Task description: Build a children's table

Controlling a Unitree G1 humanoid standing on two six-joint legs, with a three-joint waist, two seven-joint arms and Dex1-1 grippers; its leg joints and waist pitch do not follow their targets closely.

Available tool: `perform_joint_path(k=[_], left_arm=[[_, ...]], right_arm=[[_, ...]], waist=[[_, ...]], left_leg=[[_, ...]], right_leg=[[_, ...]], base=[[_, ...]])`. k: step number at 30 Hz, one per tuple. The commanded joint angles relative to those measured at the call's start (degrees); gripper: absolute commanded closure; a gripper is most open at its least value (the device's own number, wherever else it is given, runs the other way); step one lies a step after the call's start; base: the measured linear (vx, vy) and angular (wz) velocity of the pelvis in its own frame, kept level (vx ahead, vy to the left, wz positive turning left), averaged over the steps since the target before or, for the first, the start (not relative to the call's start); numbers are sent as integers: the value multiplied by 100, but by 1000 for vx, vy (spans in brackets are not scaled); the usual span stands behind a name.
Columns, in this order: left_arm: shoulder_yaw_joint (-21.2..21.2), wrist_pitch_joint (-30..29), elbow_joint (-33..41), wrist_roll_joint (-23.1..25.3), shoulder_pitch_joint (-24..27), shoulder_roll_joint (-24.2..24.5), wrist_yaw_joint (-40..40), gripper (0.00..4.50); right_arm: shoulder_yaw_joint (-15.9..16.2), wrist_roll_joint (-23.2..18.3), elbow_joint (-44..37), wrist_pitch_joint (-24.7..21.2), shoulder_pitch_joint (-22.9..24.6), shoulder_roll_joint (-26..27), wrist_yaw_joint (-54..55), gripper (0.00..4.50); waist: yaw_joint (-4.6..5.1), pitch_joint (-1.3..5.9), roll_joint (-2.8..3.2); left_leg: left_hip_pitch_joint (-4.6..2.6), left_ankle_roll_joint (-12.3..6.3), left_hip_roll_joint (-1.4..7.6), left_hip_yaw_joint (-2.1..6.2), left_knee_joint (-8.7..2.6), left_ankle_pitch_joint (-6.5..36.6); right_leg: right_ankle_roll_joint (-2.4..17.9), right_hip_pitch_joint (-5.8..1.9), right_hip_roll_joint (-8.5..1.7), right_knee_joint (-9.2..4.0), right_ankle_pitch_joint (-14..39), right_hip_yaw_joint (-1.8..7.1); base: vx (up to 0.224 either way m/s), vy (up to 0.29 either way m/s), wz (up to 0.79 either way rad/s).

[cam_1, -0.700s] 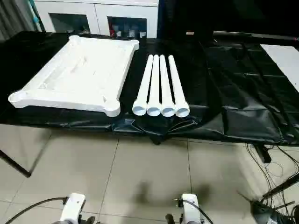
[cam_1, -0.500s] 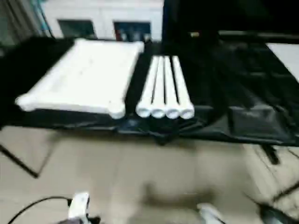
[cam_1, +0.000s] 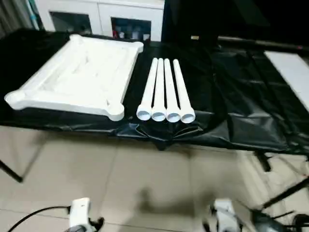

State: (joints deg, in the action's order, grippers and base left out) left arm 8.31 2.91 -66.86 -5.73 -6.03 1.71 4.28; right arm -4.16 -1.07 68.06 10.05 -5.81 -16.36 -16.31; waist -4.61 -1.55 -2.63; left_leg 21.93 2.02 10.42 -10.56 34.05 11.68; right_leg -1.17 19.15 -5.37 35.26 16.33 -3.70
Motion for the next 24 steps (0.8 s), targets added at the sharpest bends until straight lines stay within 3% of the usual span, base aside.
perform_joint_path(k=[1, 2, 3, 5, 6, 7, 8, 10, 11, 12, 13, 15, 16, 17, 18, 19, 20, 22, 23, 24], left_arm=[[-106, 358, 233, 59, 375, 60, 281, 81], [-94, 625, 711, -7, 616, 332, 748, 81], [-92, 629, 721, -10, 621, 338, 759, 81], [-63, 744, 1144, -85, 845, 465, 1057, 81], [-90, 834, 1738, -130, 1169, 519, 1290, 81], [-93, 844, 1810, -134, 1209, 524, 1315, 81], [-109, 898, 2401, -197, 1531, 548, 1462, 81], [-139, 933, 3125, -286, 1928, 558, 1540, 81], [-183, 892, 3851, -380, 2263, 570, 1572, 81], [-230, 893, 4329, -452, 2494, 587, 1590, 81], [-253, 864, 4871, -583, 2726, 594, 1622, 81], [-315, 935, 5808, -707, 3132, 656, 1622, 81], [-344, 991, 6384, -813, 3323, 671, 1600, 81], [-359, 1033, 6730, -879, 3434, 680, 1586, 81], [-386, 957, 7200, -908, 3563, 708, 1566, 81], [-403, 854, 7577, -946, 3659, 732, 1548, 81], [-403, 677, 8050, -943, 3751, 744, 1505, 81], [-495, 101, 9187, -1105, 3736, 902, 1405, 81], [-492, -314, 9969, -1291, 3367, 973, 1206, 81], [-471, -431, 10033, -1290, 3211, 978, 1139, 81]], right_arm=[[-130, -225, -360, 283, 152, -96, -435, 0], [-151, -334, -736, 454, 365, -148, -755, 0], [-150, -335, -744, 458, 370, -149, -759, 0], [-136, -407, -1111, 621, 609, -178, -946, 0], [-130, -603, -1804, 728, 1008, -218, -1175, 0], [-128, -635, -1896, 738, 1059, -223, -1210, 0], [-116, -819, -2575, 731, 1415, -254, -1343, 0], [-113, -952, -3324, 750, 1794, -279, -1364, 0], [-177, -1146, -4050, 670, 2092, -307, -1352, 0], [-261, -1271, -4522, 621, 2284, -307, -1397, 0], [-72, -1172, -4961, 306, 2039, -58, -1144, 0], [348, -900, -5926, -499, 1488, 433, -568, 0], [460, -990, -6650, -839, 1405, 457, -418, 0], [488, -1094, -7117, -1006, 1424, 419, -378, 0], [485, -1299, -7598, -1093, 1491, 338, -391, 0], [486, -1454, -7943, -1147, 1529, 266, -420, 0], [434, -1634, -8304, -1305, 1575, 164, -398, 0], [244, -1990, -8856, -1587, 1392, -23, -235, 0], [28, -2134, -9047, -1940, 1034, -45, 146, 0], [-3, -2140, -9025, -2013, 924, -40, 210, 0]], waist=[[-46, 139, -86], [-63, 142, -90], [-69, 136, -81], [-61, 134, -70], [-59, 98, -90], [-99, 79, -91], [-117, 61, 6], [-117, 21, -39], [-134, 11, 27], [-136, -7, -8], [-135, -32, 52], [-7, -37, 57], [50, -65, 58], [131, -30, 84], [122, -40, 81], [38, -56, 98], [-1, -59, 67], [-55, -27, 83], [-71, 26, 105], [-73, 24, 125]], left_leg=[[-76, -911, 470, 161, -432, 747], [-99, -914, 485, 162, -437, 777], [-88, -903, 491, 178, -458, 769], [-133, -807, 484, 167, -467, 824], [-129, -723, 497, 157, -487, 979], [-136, -650, 523, 173, -520, 1258], [-150, -586, 501, 177, -540, 1453], [-108, -532, 526, 181, -569, 1602], [-116, -455, 516, 183, -584, 1751], [-114, -428, 524, 182, -603, 1850], [-113, -337, 507, 185, -621, 2014], [-23, -131, 470, 228, -688, 1999], [45, -41, 447, 245, -744, 2024], [29, 157, 408, 275, -731, 2036], [-16, 182, 411, 270, -712, 2104], [-198, 227, 457, 212, -656, 2343], [-259, 258, 443, 160, -623, 2470], [-239, 246, 434, 129, -635, 2202], [-196, 304, 421, 146, -628, 1694], [-197, 336, 402, 152, -638, 1608]], right_leg=[[1172, -80, -487, -393, -655, 250], [1156, -73, -473, -398, -726, 248], [1146, -72, -467, -387, -769, 247], [1178, -55, -422, -376, -871, 250], [1189, -55, -424, -408, -825, 262], [1153, -65, -441, -435, -669, 262], [1152, -51, -434, -443, -473, 272], [1057, -75, -432, -475, -299, 282], [1016, -74, -424, -499, -3, 293], [980, -61, -434, -537, 160, 304], [923, -37, -428, -561, 511, 319], [834, -97, -402, -549, 1010, 284], [748, -117, -383, -554, 1268, 241], [482, -101, -362, -595, 1711, 212], [416, -59, -361, -626, 1792, 240], [423, 92, -363, -678, 1795, 337], [410, 137, -330, -668, 1788, 398], [370, 100, -282, -618, 1358, 405], [342, 47, -210, -487, 382, 366], [335, 60, -184, -457, 163, 357]], base=[[0, 0, 0], [0, 0, 0], [0, 0, 0], [0, 0, 0], [0, 0, 0], [0, 0, 0], [0, 0, 0], [0, 0, 0], [0, 0, 0], [0, 0, 0], [0, 0, 0], [-28, -6, -11], [-73, -15, -40], [-73, -15, -40], [-59, -19, -24], [0, 0, 0], [0, 0, 0], [11, -12, 10], [0, 0, 0], [0, 0, 0]])
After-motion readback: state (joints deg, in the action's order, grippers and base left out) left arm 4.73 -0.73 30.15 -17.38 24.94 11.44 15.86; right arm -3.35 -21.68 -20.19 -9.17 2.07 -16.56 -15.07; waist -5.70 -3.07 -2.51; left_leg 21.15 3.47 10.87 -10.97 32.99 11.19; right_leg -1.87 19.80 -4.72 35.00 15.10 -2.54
